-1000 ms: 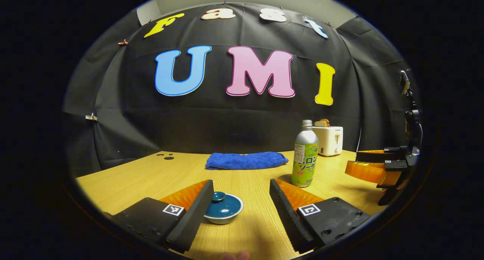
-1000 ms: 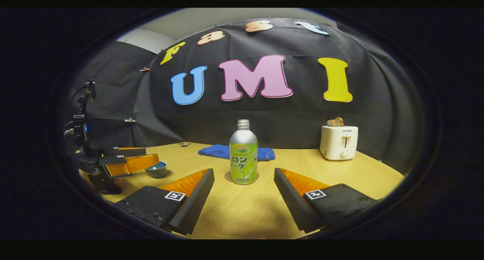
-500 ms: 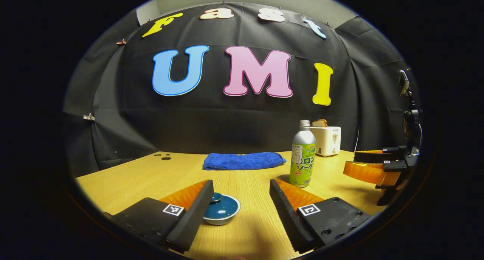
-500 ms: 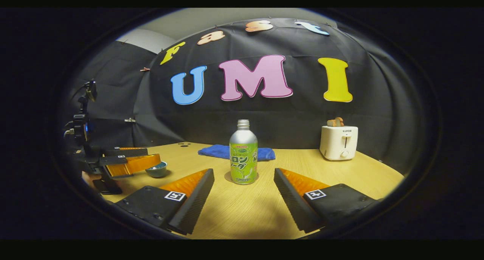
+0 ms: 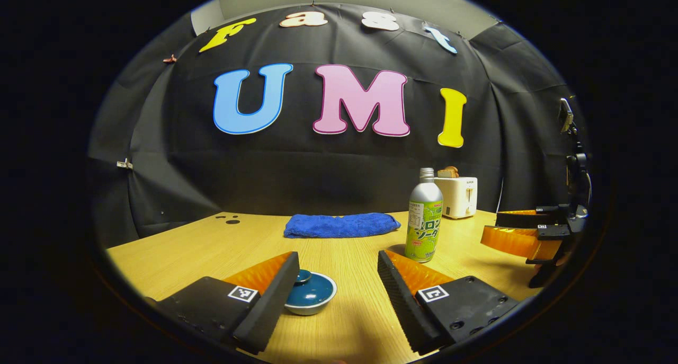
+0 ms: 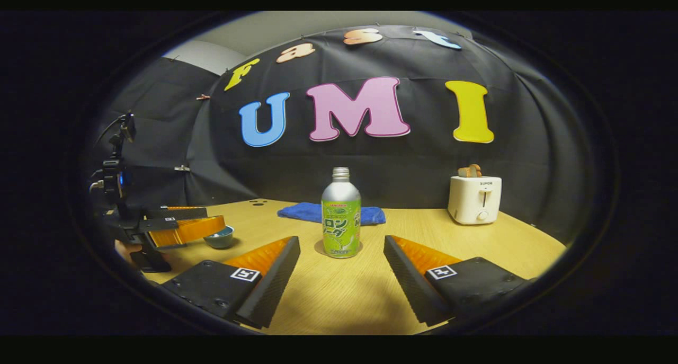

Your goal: Open the teacup lid with one hand, grasp the water bottle and pour water into the teacup with the other hand; after pouring, place the water bottle on the coaster and then close the teacup lid.

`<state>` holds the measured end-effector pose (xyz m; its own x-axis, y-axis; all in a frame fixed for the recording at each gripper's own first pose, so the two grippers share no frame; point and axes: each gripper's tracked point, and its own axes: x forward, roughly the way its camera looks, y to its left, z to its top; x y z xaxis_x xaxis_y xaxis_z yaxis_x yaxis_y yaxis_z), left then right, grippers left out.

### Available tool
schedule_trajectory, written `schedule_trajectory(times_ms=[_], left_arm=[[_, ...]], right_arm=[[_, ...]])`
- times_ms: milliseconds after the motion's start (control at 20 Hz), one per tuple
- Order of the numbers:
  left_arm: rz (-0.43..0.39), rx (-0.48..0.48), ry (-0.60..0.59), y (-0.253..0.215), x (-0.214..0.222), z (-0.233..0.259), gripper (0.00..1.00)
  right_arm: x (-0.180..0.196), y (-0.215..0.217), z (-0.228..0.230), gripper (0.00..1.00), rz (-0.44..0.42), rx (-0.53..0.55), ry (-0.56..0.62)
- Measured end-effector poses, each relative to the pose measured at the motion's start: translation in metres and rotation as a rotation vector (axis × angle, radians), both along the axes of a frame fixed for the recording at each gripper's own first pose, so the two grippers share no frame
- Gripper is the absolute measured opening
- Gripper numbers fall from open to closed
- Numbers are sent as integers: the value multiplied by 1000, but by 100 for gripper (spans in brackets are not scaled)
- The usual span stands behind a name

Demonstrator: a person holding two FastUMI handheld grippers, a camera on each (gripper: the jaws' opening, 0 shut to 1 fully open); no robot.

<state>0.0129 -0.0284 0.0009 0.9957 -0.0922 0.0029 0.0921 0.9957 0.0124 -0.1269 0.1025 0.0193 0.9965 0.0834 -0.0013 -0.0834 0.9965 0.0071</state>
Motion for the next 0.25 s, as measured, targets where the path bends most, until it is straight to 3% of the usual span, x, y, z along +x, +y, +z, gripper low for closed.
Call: schedule_trajectory(times_ms=[250], left_arm=[[-9,0,0,-2,0,0,94]], right_arm=[[0,0,0,98,0,0,0]])
